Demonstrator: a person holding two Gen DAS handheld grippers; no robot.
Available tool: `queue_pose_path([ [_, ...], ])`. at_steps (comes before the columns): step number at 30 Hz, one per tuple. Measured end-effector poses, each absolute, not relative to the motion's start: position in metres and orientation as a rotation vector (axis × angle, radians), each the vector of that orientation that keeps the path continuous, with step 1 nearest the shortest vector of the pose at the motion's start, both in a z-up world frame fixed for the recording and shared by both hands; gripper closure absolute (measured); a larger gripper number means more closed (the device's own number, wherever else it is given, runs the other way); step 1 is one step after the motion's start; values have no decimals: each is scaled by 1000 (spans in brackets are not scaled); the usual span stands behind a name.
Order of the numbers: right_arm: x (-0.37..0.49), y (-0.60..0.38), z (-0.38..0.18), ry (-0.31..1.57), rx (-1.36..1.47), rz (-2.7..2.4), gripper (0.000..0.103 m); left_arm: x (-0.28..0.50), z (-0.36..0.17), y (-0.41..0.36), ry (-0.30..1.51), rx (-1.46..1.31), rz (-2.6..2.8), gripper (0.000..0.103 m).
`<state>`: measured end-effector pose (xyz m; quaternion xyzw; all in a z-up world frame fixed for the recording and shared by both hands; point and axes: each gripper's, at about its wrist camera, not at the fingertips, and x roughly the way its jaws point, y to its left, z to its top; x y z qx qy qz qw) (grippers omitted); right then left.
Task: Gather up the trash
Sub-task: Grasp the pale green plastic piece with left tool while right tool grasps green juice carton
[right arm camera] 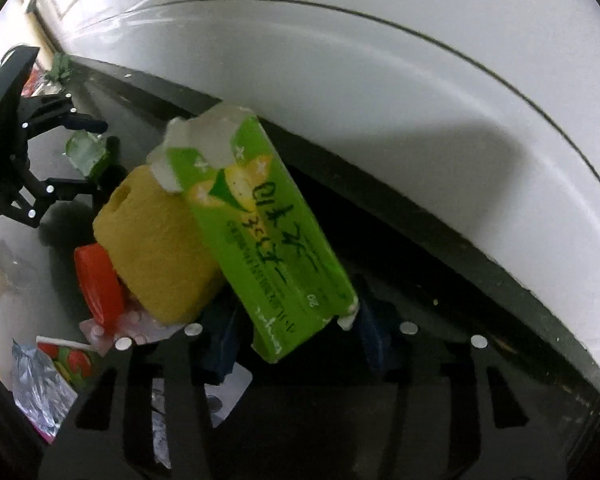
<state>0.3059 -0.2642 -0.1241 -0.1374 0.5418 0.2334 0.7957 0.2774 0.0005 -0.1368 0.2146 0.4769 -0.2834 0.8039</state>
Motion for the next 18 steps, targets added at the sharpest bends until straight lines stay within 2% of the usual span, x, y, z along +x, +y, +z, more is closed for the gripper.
queue_pose_path([
  [10,269,-277,-84,1108,-208,465,59,223,-107,-2,1033,294,-488,31],
  [18,191,-291,-41,1051,-89,365,59,153,-77,-10,1026,173,-393,31],
])
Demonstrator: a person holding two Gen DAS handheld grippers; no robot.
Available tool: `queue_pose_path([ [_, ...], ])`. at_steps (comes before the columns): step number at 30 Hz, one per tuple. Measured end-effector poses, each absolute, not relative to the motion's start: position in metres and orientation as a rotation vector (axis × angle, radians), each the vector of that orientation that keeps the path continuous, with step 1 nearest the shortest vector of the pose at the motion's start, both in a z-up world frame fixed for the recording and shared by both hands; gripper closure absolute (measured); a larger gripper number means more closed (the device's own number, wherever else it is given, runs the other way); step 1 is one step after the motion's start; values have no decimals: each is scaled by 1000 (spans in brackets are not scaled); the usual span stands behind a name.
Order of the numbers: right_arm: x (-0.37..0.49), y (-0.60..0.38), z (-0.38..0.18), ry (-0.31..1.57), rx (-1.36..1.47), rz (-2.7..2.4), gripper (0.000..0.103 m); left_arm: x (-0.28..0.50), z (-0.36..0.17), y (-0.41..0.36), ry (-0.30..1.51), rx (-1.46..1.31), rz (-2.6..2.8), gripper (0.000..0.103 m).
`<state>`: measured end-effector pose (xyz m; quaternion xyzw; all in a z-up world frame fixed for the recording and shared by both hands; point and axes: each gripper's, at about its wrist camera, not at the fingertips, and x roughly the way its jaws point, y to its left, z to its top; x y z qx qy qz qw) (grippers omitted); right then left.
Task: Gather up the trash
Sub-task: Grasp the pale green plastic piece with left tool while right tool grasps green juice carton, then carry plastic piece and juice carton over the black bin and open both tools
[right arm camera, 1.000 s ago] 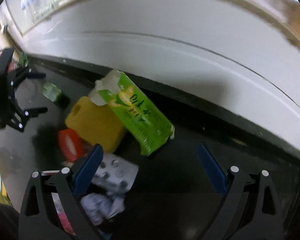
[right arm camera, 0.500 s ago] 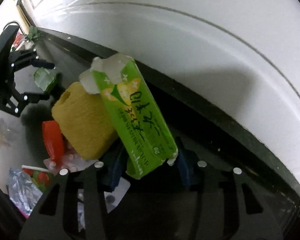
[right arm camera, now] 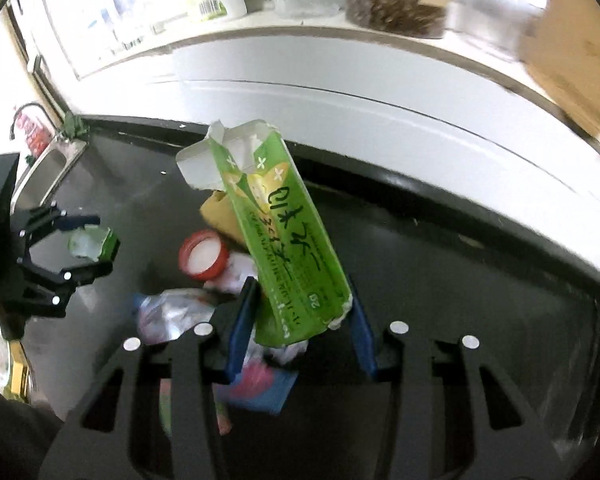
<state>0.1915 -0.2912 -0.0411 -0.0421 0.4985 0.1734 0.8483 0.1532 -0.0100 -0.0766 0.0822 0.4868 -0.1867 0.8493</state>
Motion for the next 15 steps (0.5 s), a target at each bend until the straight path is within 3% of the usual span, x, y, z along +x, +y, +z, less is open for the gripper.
queue_pose_path([
  [15,79,-262,-21,1031,-38,321,59,52,-55,-18,989,163,-377,31],
])
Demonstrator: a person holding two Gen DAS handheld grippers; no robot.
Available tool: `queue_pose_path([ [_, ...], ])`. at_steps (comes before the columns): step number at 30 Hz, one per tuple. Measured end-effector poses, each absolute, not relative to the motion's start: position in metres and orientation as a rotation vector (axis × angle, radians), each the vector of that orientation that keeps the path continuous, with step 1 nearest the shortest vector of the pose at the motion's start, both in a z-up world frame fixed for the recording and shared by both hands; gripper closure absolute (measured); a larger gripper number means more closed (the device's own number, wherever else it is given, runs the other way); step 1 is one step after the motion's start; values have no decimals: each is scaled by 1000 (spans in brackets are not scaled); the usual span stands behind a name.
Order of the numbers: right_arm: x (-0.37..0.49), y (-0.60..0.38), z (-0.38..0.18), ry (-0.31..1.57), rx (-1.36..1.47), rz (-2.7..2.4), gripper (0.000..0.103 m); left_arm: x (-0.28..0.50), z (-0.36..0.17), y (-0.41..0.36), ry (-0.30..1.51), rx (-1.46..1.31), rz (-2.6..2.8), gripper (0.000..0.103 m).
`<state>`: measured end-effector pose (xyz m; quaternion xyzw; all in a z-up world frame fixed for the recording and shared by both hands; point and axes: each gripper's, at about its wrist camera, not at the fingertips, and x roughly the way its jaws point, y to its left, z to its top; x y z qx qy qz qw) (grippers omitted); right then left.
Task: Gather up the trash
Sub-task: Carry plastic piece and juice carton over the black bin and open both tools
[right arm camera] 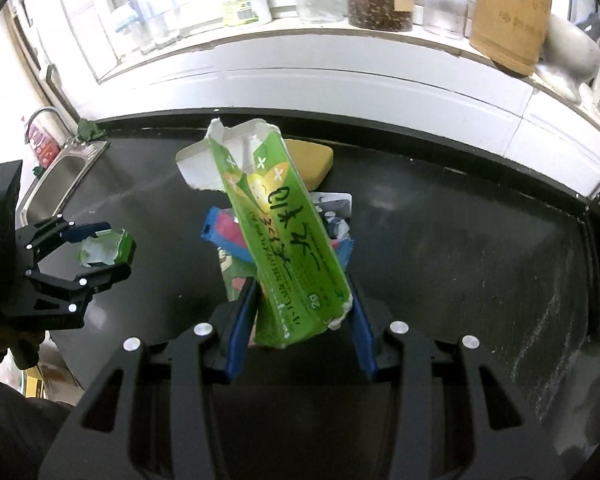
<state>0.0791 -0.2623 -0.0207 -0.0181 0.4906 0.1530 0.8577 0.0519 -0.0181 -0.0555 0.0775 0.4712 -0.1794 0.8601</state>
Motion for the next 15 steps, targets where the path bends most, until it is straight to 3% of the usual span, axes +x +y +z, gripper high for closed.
queue_pose_path([
  [8,77,-199,-1,987,-120,471,59,23,-36,27,938,84,-234,31],
  [15,78,-69,7,963,-268,779,59,-43,-25,121,920,-44,66,31],
])
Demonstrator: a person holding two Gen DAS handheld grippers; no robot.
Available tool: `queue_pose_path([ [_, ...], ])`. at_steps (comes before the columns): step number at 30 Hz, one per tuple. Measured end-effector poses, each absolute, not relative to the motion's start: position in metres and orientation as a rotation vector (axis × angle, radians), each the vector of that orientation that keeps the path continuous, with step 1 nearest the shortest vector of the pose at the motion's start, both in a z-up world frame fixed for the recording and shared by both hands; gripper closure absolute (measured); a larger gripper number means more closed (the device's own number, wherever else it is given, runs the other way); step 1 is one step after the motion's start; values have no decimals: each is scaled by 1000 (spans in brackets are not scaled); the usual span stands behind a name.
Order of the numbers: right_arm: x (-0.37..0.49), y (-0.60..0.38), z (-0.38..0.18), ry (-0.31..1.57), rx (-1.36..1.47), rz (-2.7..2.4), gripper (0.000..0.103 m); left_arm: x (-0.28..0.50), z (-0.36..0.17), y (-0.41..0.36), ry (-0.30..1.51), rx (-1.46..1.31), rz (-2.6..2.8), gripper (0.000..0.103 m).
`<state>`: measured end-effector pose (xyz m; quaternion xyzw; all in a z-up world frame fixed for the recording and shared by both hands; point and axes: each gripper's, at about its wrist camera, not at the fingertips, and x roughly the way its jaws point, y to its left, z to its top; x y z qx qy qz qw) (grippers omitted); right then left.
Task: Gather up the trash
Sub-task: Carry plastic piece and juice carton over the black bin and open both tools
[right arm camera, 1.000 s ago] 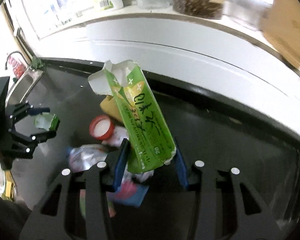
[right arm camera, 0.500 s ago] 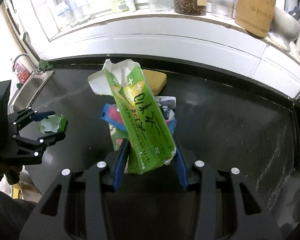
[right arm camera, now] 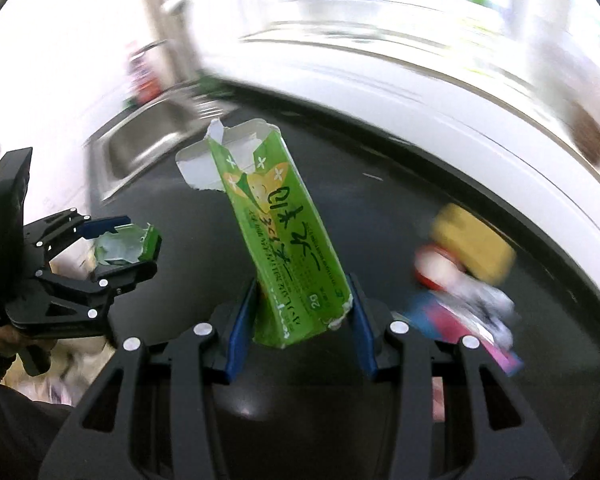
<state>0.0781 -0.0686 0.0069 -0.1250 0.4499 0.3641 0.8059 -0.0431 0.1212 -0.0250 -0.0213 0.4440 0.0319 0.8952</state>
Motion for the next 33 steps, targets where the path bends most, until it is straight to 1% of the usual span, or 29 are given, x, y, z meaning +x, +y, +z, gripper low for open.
queue_pose_path([
  [4,62,10,9,957,-348,966,59,-98,-25,178,920,-112,277,31],
  [9,16,115,6,943,-464,1218,59,-174,-28,236,928,-211,510,31],
  [14,-40,190,1,940,-550,1404,59,-241,-35,275,925,-319,687,31],
  [17,-73,220,-6,941,-593,1478,59,-268,-40,289,925,-360,745,31],
  [25,-128,269,-30,1006,-648,1539,59,-315,-60,319,923,-438,834,31],
  [33,-159,319,-75,1080,-726,1489,58,-331,-111,360,932,-527,858,31],
])
